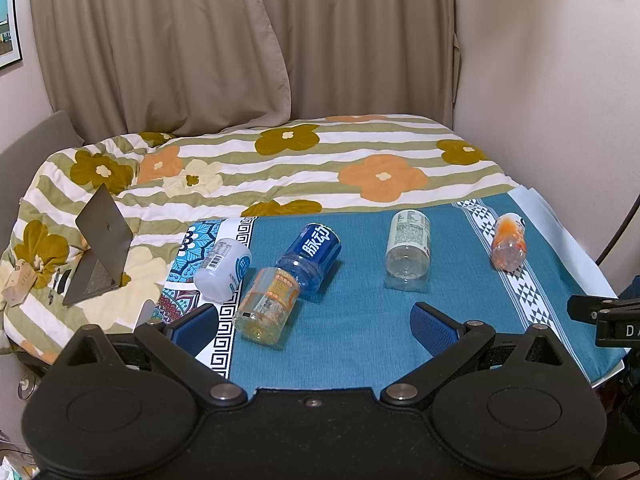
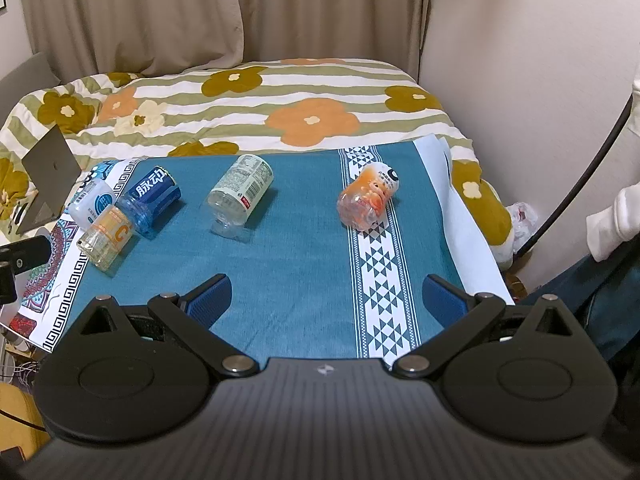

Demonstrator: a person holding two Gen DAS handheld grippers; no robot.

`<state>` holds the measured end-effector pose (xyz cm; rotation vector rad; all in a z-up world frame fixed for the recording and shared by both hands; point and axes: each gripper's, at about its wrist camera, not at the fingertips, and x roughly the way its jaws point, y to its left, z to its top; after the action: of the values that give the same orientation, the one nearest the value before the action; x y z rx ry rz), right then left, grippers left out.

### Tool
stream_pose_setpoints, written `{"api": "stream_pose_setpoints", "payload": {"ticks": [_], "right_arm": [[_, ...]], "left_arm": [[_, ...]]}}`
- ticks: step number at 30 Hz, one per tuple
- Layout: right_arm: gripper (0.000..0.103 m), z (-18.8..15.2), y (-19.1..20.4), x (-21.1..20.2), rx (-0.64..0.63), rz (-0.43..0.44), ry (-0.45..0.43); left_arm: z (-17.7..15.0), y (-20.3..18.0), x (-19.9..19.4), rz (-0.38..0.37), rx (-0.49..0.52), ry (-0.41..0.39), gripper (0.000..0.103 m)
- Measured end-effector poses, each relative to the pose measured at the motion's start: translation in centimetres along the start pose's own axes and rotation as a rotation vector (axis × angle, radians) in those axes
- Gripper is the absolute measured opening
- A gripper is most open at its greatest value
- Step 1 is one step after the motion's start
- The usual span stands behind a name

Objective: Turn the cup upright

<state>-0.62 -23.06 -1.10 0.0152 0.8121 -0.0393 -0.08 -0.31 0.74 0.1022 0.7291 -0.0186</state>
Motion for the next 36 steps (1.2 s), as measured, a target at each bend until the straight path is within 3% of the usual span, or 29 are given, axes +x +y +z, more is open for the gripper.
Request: {"api": "stream_pose_setpoints", "payload": {"ticks": [36], "right_arm": [[0.103,0.90,0.17,-0.57,-0.020,0.036,-0.016]], "left_arm": [[0.11,0.18,-1.01,0.026,-0.016,-0.019,0.103]]}}
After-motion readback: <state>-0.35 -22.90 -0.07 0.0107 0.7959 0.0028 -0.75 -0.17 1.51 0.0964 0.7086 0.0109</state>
